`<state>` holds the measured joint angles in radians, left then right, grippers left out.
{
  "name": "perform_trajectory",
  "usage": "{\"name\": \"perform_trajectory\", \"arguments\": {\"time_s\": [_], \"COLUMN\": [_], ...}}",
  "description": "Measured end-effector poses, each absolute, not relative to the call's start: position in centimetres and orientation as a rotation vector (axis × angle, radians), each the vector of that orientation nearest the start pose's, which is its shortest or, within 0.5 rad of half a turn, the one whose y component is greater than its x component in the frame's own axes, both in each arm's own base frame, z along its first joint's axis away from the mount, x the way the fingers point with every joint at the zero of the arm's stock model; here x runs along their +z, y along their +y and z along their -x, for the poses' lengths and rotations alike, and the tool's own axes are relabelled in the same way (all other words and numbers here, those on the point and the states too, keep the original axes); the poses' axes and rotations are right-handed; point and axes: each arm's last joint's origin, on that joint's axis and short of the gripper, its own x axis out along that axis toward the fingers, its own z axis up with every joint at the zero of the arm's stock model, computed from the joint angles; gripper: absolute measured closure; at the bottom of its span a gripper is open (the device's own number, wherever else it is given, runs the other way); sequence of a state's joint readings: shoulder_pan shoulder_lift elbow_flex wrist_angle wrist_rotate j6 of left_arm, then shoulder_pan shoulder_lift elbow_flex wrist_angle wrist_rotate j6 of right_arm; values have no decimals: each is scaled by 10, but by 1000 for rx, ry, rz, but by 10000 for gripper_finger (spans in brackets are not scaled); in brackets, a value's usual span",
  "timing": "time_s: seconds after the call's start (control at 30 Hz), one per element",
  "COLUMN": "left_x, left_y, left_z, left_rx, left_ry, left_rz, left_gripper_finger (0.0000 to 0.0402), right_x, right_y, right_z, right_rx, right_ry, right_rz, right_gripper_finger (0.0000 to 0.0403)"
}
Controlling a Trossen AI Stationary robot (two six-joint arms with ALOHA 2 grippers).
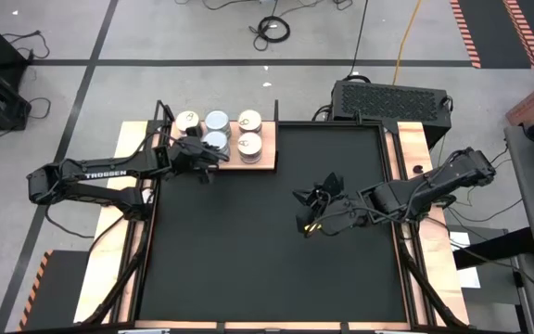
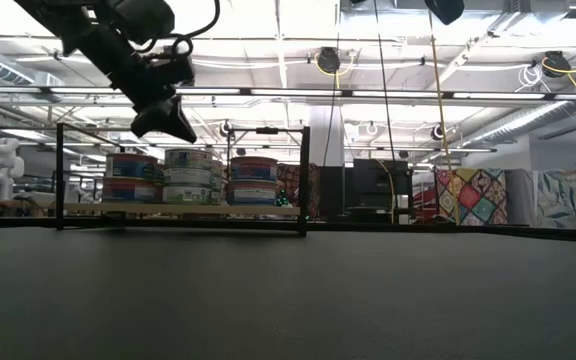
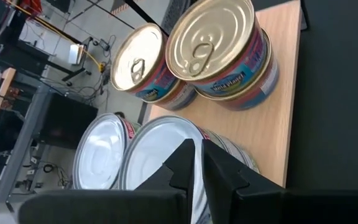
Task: Stack canned seafood by type on shelf
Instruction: Return to Home Position
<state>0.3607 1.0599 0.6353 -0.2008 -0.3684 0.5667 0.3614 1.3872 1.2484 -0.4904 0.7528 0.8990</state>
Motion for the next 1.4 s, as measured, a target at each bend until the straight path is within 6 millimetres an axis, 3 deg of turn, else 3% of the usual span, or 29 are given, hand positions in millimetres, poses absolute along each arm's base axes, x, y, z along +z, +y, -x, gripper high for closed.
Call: {"name": "perform_trajectory", "arguments": {"time_s": [0.3,0.73,1.07,1.4], "left_x": [254,291,316,322], "left_y": [80,42,18,8], "left_z": [-204,-226,-233,-234], "left_rx": [523,173,29,-36], "left_ry": [720,290,28,-33], "left_rz": [-498,41,50,144], "left_gripper_finger": [368,367,367,367], "right_x": [336,337,328,339], "right_y": [87,88,83,67], "right_z": [-283,-289,-322,-332], "right_rx": [-539,-522,-355,-266], "right_ry": [347,318,309,230], "right_rz": [-554,-556,-555,-533], "right_gripper_finger": [403,403,403,403]}}
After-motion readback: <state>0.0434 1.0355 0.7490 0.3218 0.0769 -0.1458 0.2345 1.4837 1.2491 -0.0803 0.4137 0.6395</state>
